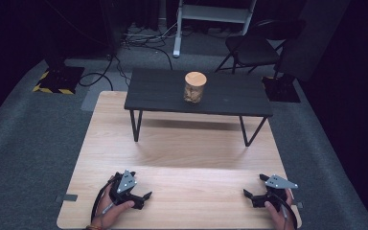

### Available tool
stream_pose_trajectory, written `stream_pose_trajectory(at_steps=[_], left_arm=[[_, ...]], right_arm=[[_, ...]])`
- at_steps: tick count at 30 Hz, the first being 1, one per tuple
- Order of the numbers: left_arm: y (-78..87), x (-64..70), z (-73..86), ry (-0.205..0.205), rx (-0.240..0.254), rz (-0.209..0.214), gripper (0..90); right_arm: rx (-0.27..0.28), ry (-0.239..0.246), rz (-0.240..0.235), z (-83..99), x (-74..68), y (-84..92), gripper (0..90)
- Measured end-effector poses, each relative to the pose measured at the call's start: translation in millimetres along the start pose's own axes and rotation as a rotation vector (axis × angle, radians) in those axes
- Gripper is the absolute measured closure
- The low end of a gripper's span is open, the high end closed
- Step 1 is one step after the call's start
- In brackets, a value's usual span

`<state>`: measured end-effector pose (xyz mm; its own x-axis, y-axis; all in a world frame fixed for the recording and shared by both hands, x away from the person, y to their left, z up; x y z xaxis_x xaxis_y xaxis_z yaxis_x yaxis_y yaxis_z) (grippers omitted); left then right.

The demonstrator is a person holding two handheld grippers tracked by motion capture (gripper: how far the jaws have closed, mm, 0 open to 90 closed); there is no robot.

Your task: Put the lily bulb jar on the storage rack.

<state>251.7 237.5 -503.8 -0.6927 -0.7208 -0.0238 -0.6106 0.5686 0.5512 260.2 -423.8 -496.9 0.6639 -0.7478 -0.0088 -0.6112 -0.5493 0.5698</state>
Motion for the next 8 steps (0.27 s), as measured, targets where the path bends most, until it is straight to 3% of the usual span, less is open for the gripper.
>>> stream_pose_trajectory(at_steps=[8], left_arm=[[0.0,0.0,0.0,0.0,0.0,0.0,0.5]], right_arm=[[0.0,-0.002,0.003,0.0,-0.3,0.0,0.0]])
Point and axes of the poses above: each handheld gripper's, and its own axes: y roughly backward along the jaws, z roughly out of its underside, x roughly to its right, the point moved 3 cm from there along -y, roughly forward along the jaws, and after that the axes turned 2 degrees about -z, right-handed, at the moved point
